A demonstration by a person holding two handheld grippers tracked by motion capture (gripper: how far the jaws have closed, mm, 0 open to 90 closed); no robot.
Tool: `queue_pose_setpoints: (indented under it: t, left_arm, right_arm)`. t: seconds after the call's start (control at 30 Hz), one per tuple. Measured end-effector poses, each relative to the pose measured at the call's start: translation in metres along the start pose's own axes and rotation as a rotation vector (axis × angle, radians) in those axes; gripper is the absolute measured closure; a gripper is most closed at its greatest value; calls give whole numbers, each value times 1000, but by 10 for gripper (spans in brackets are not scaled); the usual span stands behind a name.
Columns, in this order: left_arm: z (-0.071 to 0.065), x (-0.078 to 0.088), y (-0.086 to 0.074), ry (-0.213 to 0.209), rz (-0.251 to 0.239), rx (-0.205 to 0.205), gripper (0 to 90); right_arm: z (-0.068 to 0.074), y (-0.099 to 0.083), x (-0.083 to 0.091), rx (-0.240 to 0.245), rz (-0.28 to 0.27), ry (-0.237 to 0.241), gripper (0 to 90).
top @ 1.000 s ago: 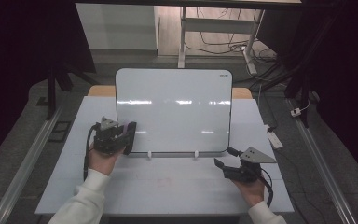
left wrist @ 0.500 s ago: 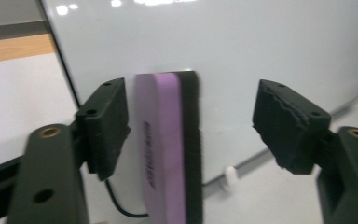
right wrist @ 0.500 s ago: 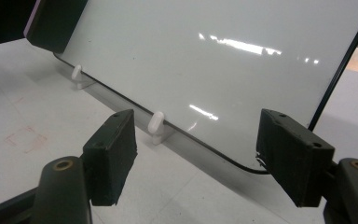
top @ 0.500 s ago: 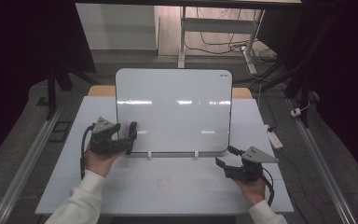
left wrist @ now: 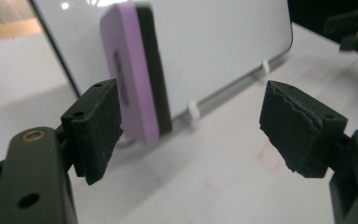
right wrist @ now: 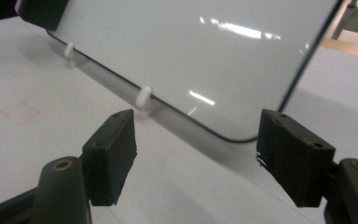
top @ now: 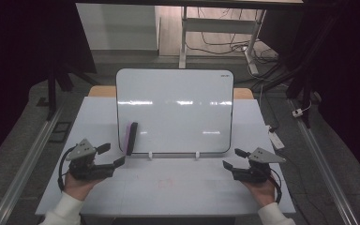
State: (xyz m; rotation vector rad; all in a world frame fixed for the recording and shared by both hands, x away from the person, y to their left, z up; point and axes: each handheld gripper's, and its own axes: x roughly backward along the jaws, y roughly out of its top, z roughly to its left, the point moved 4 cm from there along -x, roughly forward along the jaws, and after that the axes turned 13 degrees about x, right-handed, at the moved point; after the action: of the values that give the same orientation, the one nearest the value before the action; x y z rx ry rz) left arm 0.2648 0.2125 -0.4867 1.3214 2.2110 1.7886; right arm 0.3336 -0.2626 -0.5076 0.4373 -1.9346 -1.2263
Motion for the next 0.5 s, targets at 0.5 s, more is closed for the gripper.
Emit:
queue_pose_setpoints:
  t: [0.5]
  left_arm:
    - [11,-4,-18,3,54,-2,220]
  right_arm:
    - [-6,-9,7,25,31,-1,279]
